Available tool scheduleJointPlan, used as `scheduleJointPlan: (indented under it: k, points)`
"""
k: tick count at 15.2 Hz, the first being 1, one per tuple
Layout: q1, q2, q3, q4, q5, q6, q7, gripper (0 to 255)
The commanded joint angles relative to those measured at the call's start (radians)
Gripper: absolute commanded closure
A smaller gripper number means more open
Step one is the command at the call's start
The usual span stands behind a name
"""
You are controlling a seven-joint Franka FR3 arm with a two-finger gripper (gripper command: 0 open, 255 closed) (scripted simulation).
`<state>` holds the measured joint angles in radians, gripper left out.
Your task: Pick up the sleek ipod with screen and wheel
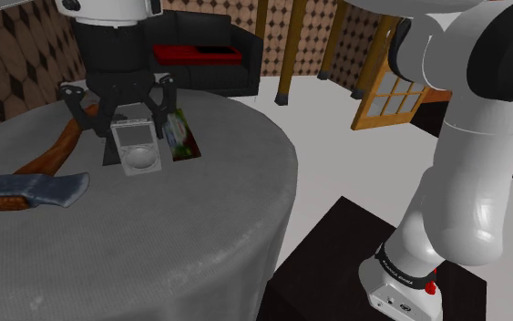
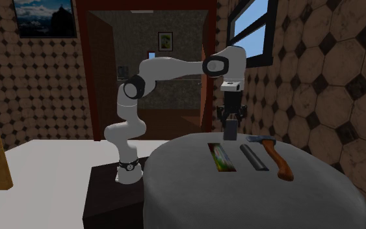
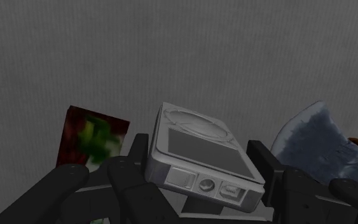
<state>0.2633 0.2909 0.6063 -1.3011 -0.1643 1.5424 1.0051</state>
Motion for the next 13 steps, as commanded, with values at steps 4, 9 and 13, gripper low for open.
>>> scheduleJointPlan:
  k: [4, 9, 13]
  points:
    - [0.027, 0.034, 0.001, 0.115, -0.02, -0.084, 0.007, 255]
    - [0.066, 0.084, 0.001, 0.256, -0.051, -0.181, 0.013, 255]
    - [0.09, 0.112, -0.001, 0.331, -0.068, -0.229, 0.015, 255]
